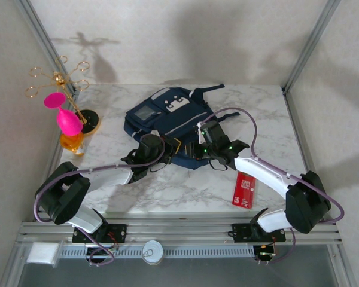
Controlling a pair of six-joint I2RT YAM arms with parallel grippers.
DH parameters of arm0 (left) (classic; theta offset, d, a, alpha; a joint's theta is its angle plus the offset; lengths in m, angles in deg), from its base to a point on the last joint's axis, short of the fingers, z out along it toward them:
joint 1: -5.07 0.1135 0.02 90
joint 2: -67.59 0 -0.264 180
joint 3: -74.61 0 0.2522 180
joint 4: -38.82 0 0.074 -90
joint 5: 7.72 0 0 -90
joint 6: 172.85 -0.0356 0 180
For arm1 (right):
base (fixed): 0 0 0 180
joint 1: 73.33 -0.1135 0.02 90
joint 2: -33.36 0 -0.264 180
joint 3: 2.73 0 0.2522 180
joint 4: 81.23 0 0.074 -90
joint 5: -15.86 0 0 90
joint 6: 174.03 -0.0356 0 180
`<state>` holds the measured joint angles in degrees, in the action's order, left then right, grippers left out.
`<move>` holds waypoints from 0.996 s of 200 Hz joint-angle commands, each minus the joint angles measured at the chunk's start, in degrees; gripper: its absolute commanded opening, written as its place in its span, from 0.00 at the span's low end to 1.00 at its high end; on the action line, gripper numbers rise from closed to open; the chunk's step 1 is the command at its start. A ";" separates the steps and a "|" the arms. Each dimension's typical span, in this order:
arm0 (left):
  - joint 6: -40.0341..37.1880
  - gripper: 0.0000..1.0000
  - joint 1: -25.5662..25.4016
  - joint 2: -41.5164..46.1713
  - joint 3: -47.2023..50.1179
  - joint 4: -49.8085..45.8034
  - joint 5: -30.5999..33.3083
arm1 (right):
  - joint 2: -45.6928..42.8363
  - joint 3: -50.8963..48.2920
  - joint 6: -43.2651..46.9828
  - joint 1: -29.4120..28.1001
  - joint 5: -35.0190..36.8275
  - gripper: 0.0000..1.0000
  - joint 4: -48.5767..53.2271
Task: Pack the student bag
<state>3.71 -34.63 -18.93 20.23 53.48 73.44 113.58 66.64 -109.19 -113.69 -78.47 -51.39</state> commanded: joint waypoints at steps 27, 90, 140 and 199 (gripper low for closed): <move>-1.22 0.00 0.77 1.40 -1.66 2.46 -0.87 | 0.20 -3.40 3.54 0.28 1.20 0.38 -2.78; -0.91 0.00 0.68 0.75 -2.02 2.89 -1.36 | 4.16 -2.94 6.62 0.28 -3.07 0.30 -10.20; -1.30 0.00 0.85 1.10 -1.77 2.34 -1.09 | 5.39 -2.47 7.55 0.28 -0.56 0.20 -10.87; -3.20 0.00 2.88 3.73 0.34 -1.13 0.33 | 1.88 -3.83 6.77 0.28 8.48 0.08 -4.24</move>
<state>2.77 -33.89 -18.67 20.23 52.19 72.98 117.56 63.19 -102.18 -113.78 -78.21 -59.48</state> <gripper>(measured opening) 0.043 0.142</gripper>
